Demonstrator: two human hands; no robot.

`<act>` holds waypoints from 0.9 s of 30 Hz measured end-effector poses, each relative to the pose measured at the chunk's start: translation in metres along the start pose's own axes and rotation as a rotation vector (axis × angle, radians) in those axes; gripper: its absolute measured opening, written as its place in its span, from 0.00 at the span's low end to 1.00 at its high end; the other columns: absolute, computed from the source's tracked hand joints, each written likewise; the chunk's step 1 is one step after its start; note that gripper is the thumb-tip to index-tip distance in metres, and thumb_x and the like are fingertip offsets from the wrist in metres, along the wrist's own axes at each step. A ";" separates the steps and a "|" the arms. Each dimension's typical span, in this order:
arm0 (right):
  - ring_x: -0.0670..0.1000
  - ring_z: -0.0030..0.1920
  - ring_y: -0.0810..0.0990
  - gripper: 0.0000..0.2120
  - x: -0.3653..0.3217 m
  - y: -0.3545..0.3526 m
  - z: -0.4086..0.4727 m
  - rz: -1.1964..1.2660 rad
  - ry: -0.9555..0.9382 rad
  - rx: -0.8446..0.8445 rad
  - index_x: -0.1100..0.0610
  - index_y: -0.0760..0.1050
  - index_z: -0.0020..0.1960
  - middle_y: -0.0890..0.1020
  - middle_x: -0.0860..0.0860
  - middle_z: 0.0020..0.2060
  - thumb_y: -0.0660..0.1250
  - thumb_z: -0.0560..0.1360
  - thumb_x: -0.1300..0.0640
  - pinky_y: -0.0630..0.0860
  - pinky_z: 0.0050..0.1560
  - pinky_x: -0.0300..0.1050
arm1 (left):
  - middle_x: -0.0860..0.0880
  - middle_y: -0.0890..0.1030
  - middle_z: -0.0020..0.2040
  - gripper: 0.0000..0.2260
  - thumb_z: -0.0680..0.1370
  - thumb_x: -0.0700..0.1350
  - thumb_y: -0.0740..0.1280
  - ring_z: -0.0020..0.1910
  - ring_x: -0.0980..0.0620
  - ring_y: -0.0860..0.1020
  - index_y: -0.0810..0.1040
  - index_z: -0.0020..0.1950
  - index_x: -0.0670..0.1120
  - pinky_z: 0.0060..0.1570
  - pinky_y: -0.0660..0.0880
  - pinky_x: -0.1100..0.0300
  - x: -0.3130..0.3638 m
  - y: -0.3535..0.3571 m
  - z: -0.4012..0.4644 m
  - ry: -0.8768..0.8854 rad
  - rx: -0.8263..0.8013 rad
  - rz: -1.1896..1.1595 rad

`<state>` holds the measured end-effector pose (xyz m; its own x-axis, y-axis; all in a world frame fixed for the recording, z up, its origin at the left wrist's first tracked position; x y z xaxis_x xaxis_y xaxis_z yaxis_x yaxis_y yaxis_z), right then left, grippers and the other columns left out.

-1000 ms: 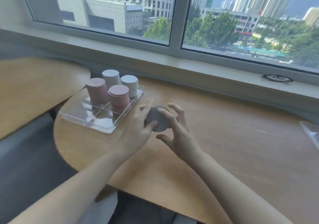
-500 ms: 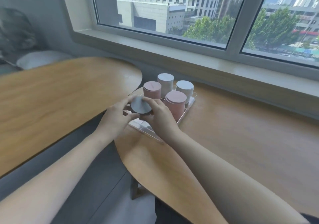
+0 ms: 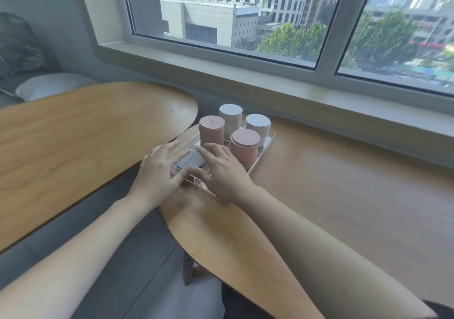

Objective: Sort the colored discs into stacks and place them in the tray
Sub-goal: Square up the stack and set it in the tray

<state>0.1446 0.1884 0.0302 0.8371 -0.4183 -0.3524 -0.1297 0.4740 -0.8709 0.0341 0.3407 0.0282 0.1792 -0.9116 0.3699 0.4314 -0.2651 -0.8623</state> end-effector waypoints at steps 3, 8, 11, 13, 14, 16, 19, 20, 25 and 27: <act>0.52 0.68 0.69 0.25 -0.003 -0.033 -0.035 0.030 -0.054 0.105 0.53 0.72 0.72 0.75 0.51 0.66 0.62 0.80 0.41 0.66 0.69 0.48 | 0.54 0.75 0.67 0.23 0.77 0.64 0.58 0.66 0.49 0.71 0.79 0.65 0.54 0.65 0.67 0.48 0.038 -0.008 -0.012 0.083 0.075 -0.088; 0.52 0.59 0.75 0.18 0.028 -0.100 -0.131 -0.067 0.024 0.171 0.52 0.76 0.63 0.78 0.47 0.57 0.61 0.79 0.44 0.75 0.56 0.50 | 0.58 0.78 0.52 0.10 0.79 0.53 0.66 0.52 0.56 0.77 0.79 0.57 0.53 0.53 0.74 0.56 0.136 0.008 -0.037 0.287 0.045 -0.347; 0.50 0.54 0.77 0.17 0.061 -0.147 -0.211 -0.133 0.129 0.186 0.53 0.77 0.61 0.80 0.48 0.53 0.60 0.79 0.46 0.73 0.55 0.45 | 0.61 0.79 0.52 0.07 0.78 0.48 0.69 0.51 0.57 0.78 0.79 0.56 0.54 0.49 0.73 0.61 0.207 0.035 -0.052 0.359 -0.065 -0.496; 0.47 0.53 0.77 0.17 0.083 -0.179 -0.266 -0.192 0.244 0.177 0.52 0.77 0.59 0.81 0.46 0.51 0.58 0.79 0.45 0.73 0.54 0.42 | 0.61 0.79 0.52 0.09 0.78 0.44 0.71 0.50 0.57 0.79 0.79 0.55 0.55 0.47 0.72 0.64 0.257 0.058 -0.061 0.434 -0.130 -0.566; 0.47 0.53 0.77 0.17 0.097 -0.194 -0.294 -0.217 0.315 0.180 0.52 0.77 0.59 0.81 0.45 0.50 0.58 0.79 0.44 0.72 0.54 0.42 | 0.60 0.80 0.52 0.09 0.77 0.43 0.71 0.50 0.57 0.79 0.79 0.55 0.55 0.47 0.72 0.65 0.282 0.071 -0.065 0.473 -0.170 -0.601; 0.47 0.52 0.78 0.18 0.124 -0.223 -0.347 -0.231 0.471 0.218 0.52 0.78 0.57 0.81 0.45 0.48 0.57 0.77 0.43 0.72 0.54 0.43 | 0.59 0.80 0.52 0.08 0.77 0.45 0.70 0.49 0.55 0.79 0.79 0.54 0.55 0.46 0.72 0.65 0.333 0.098 -0.073 0.537 -0.255 -0.666; 0.50 0.50 0.79 0.14 0.167 -0.265 -0.418 -0.151 0.743 0.353 0.54 0.80 0.55 0.82 0.48 0.46 0.63 0.78 0.47 0.74 0.54 0.47 | 0.58 0.81 0.50 0.08 0.75 0.47 0.68 0.47 0.57 0.79 0.80 0.53 0.52 0.42 0.71 0.68 0.406 0.137 -0.080 0.576 -0.356 -0.758; 0.50 0.50 0.80 0.11 0.181 -0.281 -0.442 -0.125 0.844 0.395 0.55 0.81 0.55 0.83 0.49 0.47 0.65 0.78 0.51 0.73 0.54 0.46 | 0.56 0.81 0.50 0.08 0.74 0.46 0.68 0.46 0.58 0.79 0.81 0.53 0.51 0.41 0.70 0.69 0.433 0.149 -0.082 0.604 -0.382 -0.773; 0.47 0.51 0.77 0.11 0.244 -0.349 -0.541 -0.153 1.213 0.531 0.52 0.78 0.61 0.81 0.48 0.56 0.63 0.80 0.54 0.72 0.50 0.44 | 0.56 0.80 0.49 0.07 0.77 0.42 0.70 0.44 0.57 0.77 0.81 0.55 0.50 0.44 0.69 0.73 0.551 0.195 -0.084 0.655 -0.503 -0.774; 0.49 0.55 0.76 0.15 0.265 -0.368 -0.564 -0.134 1.323 0.505 0.54 0.75 0.66 0.78 0.50 0.61 0.62 0.81 0.55 0.71 0.53 0.44 | 0.57 0.79 0.50 0.09 0.78 0.45 0.68 0.42 0.57 0.76 0.81 0.57 0.52 0.46 0.72 0.66 0.593 0.214 -0.085 0.678 -0.544 -0.745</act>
<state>0.1148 -0.5339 0.0642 -0.3151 -0.7523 -0.5785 0.3452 0.4769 -0.8083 0.1579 -0.2832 0.0339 -0.5458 -0.4086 0.7315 -0.2391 -0.7608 -0.6034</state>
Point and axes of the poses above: each hand's wrist, its own z-axis towards the middle knuckle, its own y-axis out of the palm, x = y × z, the point moved 1 cm from there along z, towards the middle knuckle
